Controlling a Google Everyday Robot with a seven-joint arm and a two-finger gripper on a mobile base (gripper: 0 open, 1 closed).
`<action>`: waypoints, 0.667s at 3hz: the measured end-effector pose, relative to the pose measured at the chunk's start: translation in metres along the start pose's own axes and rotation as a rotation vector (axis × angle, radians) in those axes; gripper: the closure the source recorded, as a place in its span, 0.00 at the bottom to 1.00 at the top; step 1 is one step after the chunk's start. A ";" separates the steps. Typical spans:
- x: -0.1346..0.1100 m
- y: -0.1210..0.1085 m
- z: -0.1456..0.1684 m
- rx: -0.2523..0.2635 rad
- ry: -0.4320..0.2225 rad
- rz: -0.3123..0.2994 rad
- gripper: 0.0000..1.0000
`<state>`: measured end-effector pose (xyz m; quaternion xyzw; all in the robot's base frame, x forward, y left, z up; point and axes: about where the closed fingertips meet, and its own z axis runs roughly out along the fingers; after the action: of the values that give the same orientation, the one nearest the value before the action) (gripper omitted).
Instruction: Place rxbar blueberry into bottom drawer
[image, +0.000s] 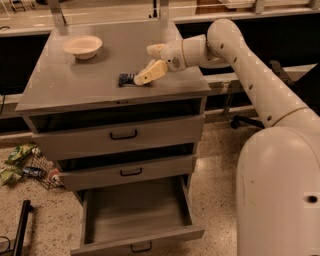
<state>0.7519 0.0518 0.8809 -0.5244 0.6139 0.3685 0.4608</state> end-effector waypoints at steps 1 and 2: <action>0.003 -0.017 0.005 0.010 0.002 -0.007 0.00; 0.007 -0.025 0.010 0.006 0.016 0.005 0.00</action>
Offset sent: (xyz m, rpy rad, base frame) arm 0.0333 -0.0085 -0.0009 -0.0055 -0.0184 -0.0275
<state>0.7779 0.0549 0.8715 -0.5244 0.6200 0.3636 0.4565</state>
